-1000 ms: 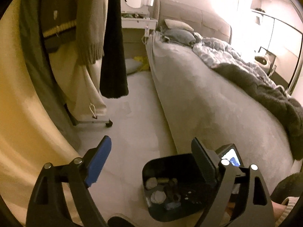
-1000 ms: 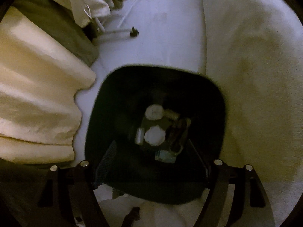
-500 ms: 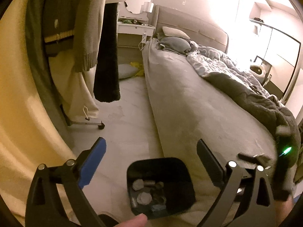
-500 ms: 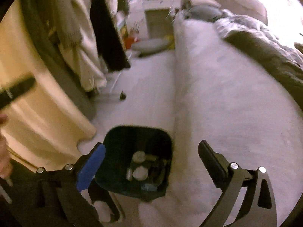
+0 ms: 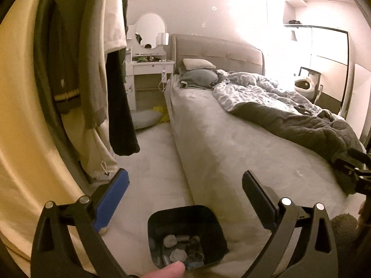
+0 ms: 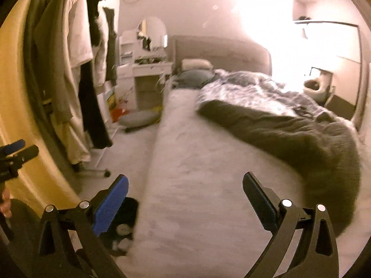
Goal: Collect trash
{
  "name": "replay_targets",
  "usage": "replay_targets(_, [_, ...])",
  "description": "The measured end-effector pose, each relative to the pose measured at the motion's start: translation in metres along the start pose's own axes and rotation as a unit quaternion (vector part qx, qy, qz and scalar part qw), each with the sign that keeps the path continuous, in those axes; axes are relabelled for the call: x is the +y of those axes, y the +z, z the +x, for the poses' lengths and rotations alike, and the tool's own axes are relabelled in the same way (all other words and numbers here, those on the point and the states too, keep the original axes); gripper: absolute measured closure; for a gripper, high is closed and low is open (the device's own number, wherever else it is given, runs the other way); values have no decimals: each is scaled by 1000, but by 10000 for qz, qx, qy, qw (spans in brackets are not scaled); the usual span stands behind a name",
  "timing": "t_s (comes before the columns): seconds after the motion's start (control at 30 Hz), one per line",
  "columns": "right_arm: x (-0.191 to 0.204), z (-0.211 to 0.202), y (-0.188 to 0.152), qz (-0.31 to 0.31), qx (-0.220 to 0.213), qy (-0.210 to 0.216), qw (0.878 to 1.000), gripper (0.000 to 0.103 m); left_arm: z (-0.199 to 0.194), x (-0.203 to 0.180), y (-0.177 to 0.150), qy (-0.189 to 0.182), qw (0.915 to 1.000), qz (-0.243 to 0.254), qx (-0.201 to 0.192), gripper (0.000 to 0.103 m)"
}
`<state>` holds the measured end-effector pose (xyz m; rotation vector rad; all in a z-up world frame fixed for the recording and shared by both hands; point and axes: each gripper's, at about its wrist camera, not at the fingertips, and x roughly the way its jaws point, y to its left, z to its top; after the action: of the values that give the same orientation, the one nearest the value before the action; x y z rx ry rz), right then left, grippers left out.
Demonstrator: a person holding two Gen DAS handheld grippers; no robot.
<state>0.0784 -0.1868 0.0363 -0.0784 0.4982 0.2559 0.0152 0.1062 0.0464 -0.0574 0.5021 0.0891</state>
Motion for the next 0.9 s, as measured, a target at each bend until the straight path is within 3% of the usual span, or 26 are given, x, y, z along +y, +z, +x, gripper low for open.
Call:
replay_targets(0.2, [-41, -49, -18, 178, -414, -446, 9980, 3, -13, -18, -2, -19, 9995, 297, -56, 3])
replay_targets(0.37, [-54, -66, -33, 127, -498, -604, 9969, 3, -18, -26, -17, -50, 9991, 421, -79, 3])
replay_targets(0.67, [-70, -67, -47, 344, -486, -194, 9980, 3, -14, -33, -35, 36, 9984, 563, -82, 3])
replay_targets(0.9, [-61, -64, -48, 223, -365, 65, 9991, 3, -15, -23, -37, -15, 9995, 290, -86, 3])
